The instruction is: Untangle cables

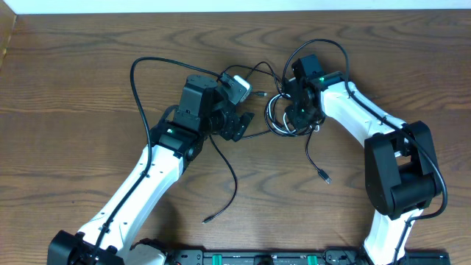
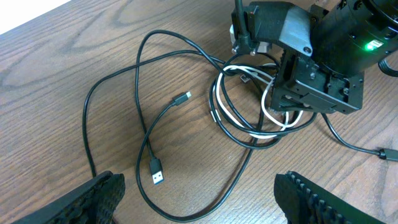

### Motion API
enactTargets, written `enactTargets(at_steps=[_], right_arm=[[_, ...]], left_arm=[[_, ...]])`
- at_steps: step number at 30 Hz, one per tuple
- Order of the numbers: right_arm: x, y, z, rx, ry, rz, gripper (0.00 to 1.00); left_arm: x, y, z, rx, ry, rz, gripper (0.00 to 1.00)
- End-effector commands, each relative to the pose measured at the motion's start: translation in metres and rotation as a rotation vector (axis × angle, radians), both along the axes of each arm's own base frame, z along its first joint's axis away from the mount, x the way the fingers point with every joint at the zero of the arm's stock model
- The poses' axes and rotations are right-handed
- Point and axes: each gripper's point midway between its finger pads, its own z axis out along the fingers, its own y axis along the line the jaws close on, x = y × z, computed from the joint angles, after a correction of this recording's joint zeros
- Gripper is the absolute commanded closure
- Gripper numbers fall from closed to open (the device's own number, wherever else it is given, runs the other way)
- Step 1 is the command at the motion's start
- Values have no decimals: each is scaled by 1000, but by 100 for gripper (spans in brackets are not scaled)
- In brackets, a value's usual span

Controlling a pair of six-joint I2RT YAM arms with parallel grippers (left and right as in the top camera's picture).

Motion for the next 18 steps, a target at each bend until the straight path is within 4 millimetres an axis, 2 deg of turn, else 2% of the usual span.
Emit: enactTargets(at_steps=[1,5,12,18], right_arm=[[0,3,1,16,1,-37,62],[-1,3,1,17,1,-39,65],[-1,3,-1,16,2,-39,61],[0,3,-11,29,-16,-68,57]], left_arm=[[2,1,1,15,-11,1,18],[2,1,1,15,-11,0,18],[2,1,1,15,-11,1,18],[1,0,1,9,-8,-7,18]])
